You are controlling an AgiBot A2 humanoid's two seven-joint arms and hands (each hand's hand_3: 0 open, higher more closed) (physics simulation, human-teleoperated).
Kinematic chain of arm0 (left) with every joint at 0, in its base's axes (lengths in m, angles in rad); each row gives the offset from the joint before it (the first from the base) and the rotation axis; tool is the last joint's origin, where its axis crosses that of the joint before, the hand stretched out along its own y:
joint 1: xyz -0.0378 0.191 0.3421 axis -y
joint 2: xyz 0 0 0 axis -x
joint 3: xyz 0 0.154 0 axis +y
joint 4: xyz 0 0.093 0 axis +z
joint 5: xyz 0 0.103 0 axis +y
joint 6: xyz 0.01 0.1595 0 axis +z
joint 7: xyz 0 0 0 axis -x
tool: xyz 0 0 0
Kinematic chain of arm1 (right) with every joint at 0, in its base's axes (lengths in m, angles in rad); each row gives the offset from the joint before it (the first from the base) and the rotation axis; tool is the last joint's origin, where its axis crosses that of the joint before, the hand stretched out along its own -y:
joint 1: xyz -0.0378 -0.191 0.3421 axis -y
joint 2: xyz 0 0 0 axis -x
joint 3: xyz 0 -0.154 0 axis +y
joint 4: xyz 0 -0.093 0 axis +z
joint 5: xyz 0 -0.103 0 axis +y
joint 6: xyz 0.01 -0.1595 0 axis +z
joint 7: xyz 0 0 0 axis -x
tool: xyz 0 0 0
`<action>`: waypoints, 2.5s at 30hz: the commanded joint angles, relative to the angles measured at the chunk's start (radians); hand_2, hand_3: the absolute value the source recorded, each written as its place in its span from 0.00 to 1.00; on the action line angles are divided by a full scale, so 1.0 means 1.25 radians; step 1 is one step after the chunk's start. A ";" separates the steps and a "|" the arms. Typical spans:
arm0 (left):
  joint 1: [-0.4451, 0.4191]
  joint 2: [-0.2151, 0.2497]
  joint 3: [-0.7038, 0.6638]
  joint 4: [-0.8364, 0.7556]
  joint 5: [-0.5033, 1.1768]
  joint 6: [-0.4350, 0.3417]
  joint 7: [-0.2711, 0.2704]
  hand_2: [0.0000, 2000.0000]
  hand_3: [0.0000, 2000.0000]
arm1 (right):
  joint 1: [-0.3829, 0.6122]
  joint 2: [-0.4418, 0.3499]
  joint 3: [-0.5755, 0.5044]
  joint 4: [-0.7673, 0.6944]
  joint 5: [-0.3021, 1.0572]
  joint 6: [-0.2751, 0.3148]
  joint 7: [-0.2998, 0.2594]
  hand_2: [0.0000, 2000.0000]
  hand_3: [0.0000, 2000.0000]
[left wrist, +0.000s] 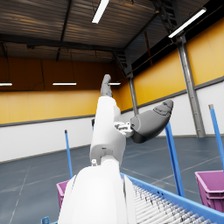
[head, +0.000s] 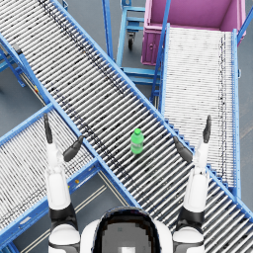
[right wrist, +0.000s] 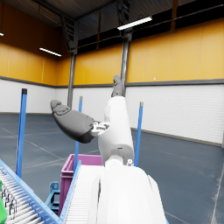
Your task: Pick up the oil and place it on the left assembly line, put the cola on the right, and keep Sprite still
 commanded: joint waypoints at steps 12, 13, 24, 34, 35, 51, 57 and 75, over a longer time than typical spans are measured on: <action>-0.020 -0.018 0.043 0.016 -0.076 0.013 0.013 0.00 0.00 | -0.009 0.018 0.049 -0.011 -0.065 0.013 -0.013 0.00 0.00; -0.024 -0.023 0.053 0.020 -0.094 0.016 0.016 0.00 0.00 | -0.010 0.023 0.060 -0.013 -0.080 0.016 -0.016 0.00 0.00; -0.071 -0.079 0.173 0.064 -0.310 0.052 0.052 0.00 0.00 | -0.025 0.080 0.193 -0.039 -0.264 0.051 -0.052 0.00 0.00; -0.106 -0.122 0.263 0.097 -0.473 0.079 0.079 0.00 0.00 | -0.036 0.124 0.294 -0.058 -0.403 0.078 -0.079 0.00 0.00; -0.106 -0.122 0.264 0.097 -0.476 0.080 0.079 0.00 0.00 | -0.036 0.124 0.295 -0.059 -0.405 0.079 -0.080 0.00 0.00; -0.107 -0.124 0.268 0.099 -0.482 0.081 0.080 0.00 0.00 | -0.036 0.126 0.299 -0.059 -0.410 0.080 -0.081 0.00 0.00; -0.107 -0.124 0.268 0.099 -0.482 0.081 0.080 0.00 0.00 | -0.036 0.126 0.299 -0.059 -0.410 0.080 -0.081 0.00 0.00; -0.107 -0.124 0.268 0.099 -0.482 0.081 0.080 0.00 0.00 | -0.036 0.126 0.299 -0.059 -0.410 0.080 -0.081 0.00 0.00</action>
